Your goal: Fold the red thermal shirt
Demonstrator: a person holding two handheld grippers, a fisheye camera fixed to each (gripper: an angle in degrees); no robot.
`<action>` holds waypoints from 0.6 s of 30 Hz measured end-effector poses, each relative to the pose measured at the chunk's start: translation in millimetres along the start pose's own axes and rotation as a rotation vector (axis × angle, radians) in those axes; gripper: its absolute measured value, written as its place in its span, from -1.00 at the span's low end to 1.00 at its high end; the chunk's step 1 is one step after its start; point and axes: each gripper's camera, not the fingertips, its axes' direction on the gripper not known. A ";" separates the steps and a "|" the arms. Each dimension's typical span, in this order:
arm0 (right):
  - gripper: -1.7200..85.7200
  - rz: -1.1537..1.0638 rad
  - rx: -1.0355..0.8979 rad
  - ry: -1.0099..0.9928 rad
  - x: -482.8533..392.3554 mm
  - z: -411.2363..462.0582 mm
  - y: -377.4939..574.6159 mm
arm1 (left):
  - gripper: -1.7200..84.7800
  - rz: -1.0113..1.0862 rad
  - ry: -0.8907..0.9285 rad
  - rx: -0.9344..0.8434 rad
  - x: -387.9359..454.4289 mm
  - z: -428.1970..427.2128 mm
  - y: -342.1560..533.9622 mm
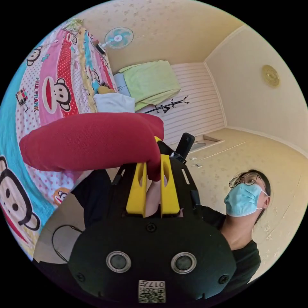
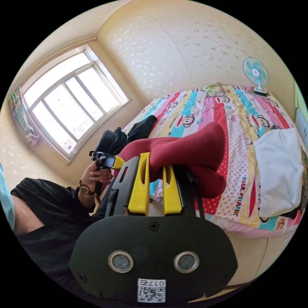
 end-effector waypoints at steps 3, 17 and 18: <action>-0.85 -0.111 0.071 0.074 -6.4 -37.5 -47.8 | -0.81 0.120 -0.049 0.026 30.5 11.5 -45.5; -0.81 0.600 -0.191 0.122 178.2 -25.2 29.7 | -0.77 -0.251 -0.267 -0.348 -180.1 214.2 -37.6; -0.80 0.616 -0.197 0.103 181.5 -22.3 38.3 | -0.78 -0.309 -0.187 -0.383 -202.7 222.4 -22.7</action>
